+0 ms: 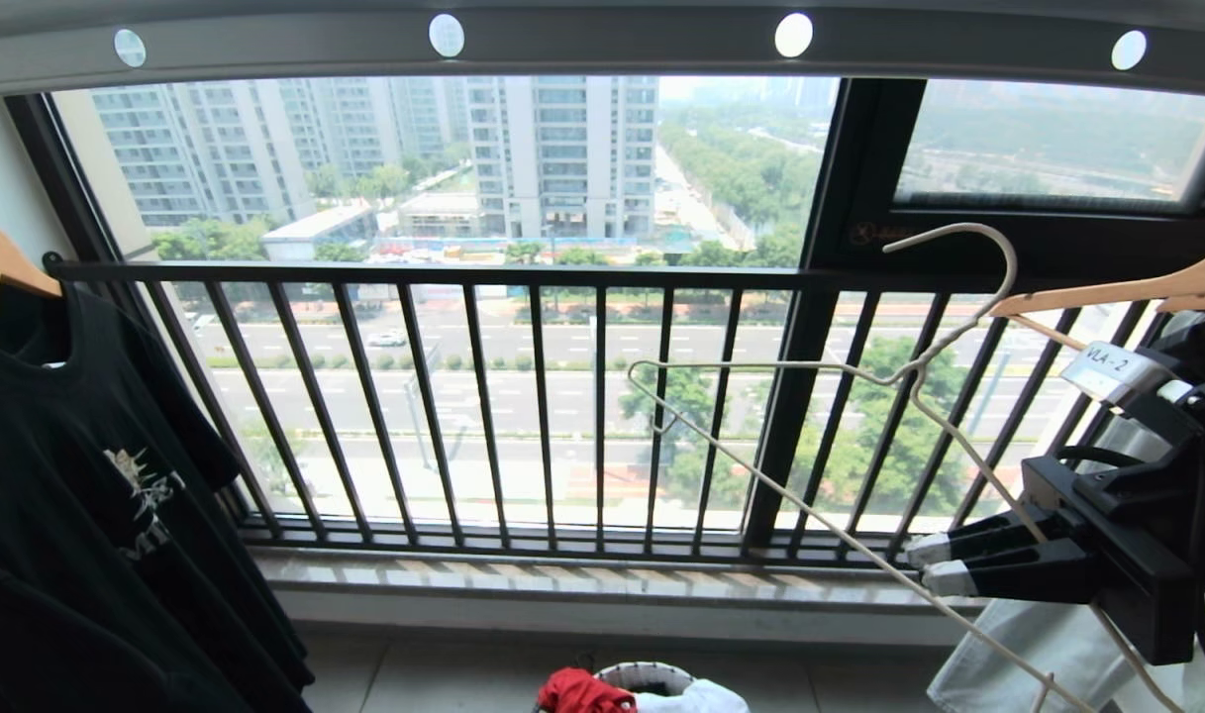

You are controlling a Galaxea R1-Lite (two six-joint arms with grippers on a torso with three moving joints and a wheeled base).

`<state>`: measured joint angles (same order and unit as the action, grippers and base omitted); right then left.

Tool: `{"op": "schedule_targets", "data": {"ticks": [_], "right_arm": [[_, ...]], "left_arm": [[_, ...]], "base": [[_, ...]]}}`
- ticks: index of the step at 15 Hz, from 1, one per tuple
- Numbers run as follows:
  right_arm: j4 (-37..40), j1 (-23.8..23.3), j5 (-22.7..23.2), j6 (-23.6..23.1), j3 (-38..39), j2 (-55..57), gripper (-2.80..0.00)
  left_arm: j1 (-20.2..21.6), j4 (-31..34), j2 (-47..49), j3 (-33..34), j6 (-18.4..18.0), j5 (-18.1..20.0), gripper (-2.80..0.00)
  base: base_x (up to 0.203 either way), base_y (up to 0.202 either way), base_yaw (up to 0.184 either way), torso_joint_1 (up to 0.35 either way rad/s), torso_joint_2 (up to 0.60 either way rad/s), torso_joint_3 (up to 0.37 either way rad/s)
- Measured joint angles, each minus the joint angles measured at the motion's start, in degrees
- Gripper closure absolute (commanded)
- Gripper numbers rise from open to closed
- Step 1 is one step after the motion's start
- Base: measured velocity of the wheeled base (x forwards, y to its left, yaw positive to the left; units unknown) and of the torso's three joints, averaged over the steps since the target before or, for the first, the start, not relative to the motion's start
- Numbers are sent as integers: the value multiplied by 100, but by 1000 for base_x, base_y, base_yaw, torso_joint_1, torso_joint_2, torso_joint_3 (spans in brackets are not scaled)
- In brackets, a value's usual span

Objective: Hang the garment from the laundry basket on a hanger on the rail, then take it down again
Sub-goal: Pick up the clothes rack on the clothesline, then pick up clothes from the basket

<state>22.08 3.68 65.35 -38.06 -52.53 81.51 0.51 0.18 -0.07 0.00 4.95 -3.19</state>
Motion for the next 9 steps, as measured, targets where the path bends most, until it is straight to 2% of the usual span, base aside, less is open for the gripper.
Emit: {"op": "schedule_targets", "data": {"ticks": [4,9], "right_arm": [[11,-27,0,-2,52,-48,0],[15,-45,0,-3,139,-224,0]], "left_arm": [[0,-2,0,0,1,0,0],[0,0,0,0,0,-2,0]], "base": [[0,0,0,0,0,0],[0,0,0,-111,244,128]]}}
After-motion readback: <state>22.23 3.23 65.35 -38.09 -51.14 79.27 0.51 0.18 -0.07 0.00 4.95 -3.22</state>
